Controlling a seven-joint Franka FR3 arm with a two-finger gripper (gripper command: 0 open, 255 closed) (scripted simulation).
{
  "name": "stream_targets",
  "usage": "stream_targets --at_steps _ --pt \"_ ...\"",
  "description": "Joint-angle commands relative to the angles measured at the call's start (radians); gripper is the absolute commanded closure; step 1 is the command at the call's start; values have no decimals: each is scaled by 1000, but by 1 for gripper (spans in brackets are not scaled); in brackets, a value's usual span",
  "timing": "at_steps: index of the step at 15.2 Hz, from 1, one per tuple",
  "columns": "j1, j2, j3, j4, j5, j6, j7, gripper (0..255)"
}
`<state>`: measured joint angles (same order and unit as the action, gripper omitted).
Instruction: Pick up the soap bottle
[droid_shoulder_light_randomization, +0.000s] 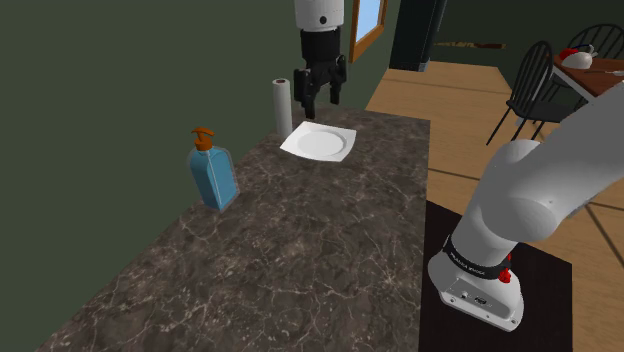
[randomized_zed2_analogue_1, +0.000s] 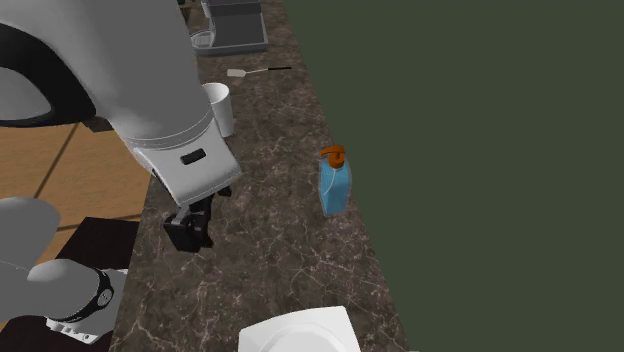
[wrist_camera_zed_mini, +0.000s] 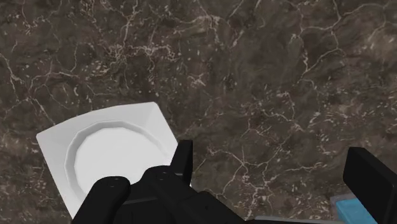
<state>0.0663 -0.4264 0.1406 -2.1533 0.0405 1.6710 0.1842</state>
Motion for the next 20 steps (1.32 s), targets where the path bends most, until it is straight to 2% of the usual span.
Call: stream_targets --at_steps 1,6,12,16,20 --pt "8 64 25 51 4 18 31 0" --pt "28 232 81 200 -7 47 107 0" --pt "62 450 135 425 -52 47 200 0" --pt "100 610 160 613 -99 20 259 0" --pt "158 790 172 851 -154 -37 309 0"
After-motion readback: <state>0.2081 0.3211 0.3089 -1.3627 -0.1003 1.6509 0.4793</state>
